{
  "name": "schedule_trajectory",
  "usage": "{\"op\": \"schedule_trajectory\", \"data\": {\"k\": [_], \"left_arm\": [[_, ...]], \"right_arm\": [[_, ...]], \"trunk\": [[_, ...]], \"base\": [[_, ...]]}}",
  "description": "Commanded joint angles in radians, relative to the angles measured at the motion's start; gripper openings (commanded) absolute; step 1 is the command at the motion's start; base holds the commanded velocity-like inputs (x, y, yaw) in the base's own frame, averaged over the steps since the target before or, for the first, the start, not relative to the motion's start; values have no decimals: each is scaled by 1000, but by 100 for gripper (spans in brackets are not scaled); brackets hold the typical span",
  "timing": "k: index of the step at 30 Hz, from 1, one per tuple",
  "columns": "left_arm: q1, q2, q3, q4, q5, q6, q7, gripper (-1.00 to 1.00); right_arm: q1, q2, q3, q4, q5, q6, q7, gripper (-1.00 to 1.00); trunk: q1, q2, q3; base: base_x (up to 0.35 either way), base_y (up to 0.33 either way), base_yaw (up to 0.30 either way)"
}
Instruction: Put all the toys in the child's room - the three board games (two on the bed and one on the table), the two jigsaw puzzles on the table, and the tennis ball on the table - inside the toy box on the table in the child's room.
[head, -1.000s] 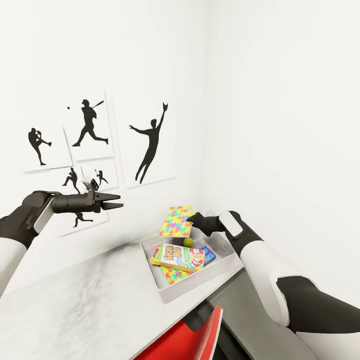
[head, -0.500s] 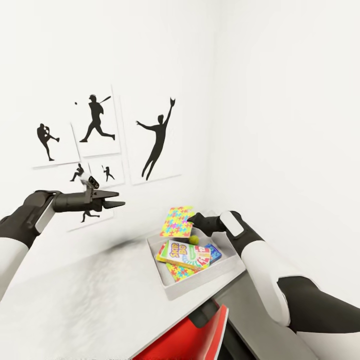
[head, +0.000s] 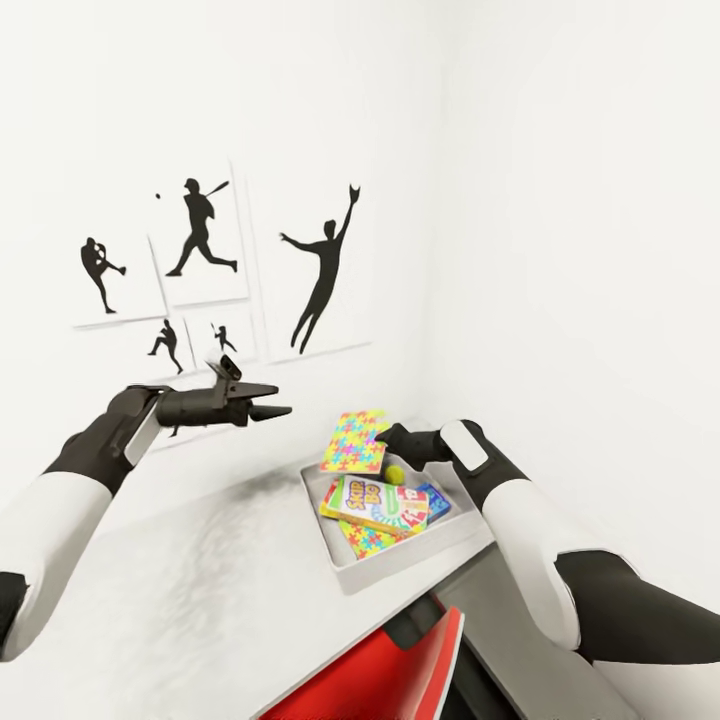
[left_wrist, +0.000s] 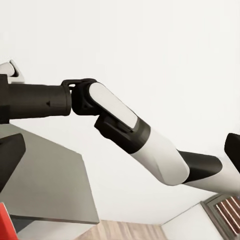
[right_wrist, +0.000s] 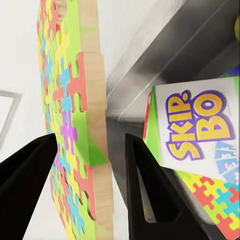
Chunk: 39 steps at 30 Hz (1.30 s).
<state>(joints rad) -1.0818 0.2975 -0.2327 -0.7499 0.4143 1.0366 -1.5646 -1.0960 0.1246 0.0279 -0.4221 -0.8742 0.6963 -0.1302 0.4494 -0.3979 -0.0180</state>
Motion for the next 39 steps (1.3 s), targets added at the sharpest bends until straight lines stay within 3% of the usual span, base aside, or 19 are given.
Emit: {"op": "schedule_trajectory", "data": {"k": [1,7,15,27,39], "left_arm": [[-1,1,-3,3,0,11,-6,100],[-1,5,-3,11,1,11,-6,100],[-1,7,-5,12,1,11,-6,100],[-1,8,-4,12,1,11,-6,100],[-1,6,-4,12,0,11,-6,100]], "right_arm": [[-1,0,3,-2,-11,2,-9,-100],[-1,1,-1,-14,-11,3,-10,-100],[0,2,-39,-31,-12,10,-12,-100],[1,8,-41,-43,-11,10,-13,-100],[1,6,-40,-54,-11,11,-14,-100]], "trunk": [[1,-2,-4],[1,-2,-12],[1,-2,-15],[1,-2,-23],[1,-2,-30]], "base": [[0,0,-61],[0,0,-74],[0,0,-157],[0,0,-222],[0,0,197]]}}
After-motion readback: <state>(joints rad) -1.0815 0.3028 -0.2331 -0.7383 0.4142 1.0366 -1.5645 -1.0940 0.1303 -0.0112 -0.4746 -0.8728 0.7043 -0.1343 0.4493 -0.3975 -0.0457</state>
